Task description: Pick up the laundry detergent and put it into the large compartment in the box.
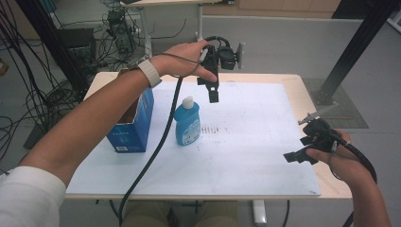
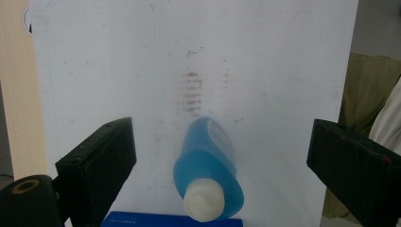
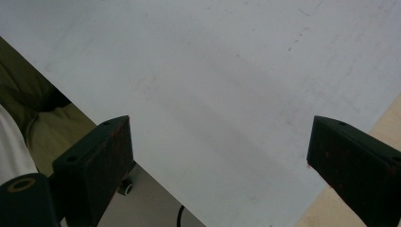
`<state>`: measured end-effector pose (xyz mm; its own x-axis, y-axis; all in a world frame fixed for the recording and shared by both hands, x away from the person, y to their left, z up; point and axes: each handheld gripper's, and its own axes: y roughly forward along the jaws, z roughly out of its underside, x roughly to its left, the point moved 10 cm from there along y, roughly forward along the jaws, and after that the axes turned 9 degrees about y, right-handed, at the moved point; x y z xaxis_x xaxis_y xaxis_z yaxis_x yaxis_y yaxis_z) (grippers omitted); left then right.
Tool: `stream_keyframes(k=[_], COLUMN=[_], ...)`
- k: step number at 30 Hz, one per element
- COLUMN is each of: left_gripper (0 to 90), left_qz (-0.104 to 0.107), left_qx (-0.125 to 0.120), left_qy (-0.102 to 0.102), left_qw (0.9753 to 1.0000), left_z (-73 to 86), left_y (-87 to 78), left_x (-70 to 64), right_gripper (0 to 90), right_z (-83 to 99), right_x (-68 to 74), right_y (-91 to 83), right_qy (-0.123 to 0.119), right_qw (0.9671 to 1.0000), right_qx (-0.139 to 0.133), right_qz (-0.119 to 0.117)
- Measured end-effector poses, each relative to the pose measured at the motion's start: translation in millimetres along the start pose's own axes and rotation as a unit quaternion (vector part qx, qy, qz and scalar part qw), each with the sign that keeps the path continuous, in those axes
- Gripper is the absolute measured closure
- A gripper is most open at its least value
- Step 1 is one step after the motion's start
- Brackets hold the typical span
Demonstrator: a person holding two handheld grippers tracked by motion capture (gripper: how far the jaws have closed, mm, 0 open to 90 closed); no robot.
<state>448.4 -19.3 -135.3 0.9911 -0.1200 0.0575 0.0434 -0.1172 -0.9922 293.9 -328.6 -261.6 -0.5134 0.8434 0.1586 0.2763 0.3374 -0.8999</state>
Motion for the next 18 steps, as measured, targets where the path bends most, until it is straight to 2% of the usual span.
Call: stream_keyframes(k=[7,13,17,18], left_gripper=[9.2,9.2,9.3,9.3], left_qz=[-0.001,-0.002,-0.004,-0.003], left_qx=[0.002,0.000,0.002,0.002], left_qy=[-0.004,-0.015,-0.027,-0.037], left_qw=[1.0000,0.9999,0.9996,0.9993], left_z=[0.0,1.1,2.1,2.7], left_y=[-1.7,-3.7,-5.2,-5.9], left_x=[-0.8,-0.4,0.2,0.3], right_gripper=[7.6,7.6,7.6,7.6], right_z=[2.2,1.6,0.4,-0.2], right_x=[0.5,0.5,0.5,0.6], right_y=[-0.4,-0.3,0.4,0.8], right_qy=[0.001,0.000,-0.001,-0.002], right_qw=[1.0000,1.0000,1.0000,1.0000], right_qx=[-0.001,-0.001,0.000,0.001], right_qz=[0.000,0.000,-0.001,-0.001])
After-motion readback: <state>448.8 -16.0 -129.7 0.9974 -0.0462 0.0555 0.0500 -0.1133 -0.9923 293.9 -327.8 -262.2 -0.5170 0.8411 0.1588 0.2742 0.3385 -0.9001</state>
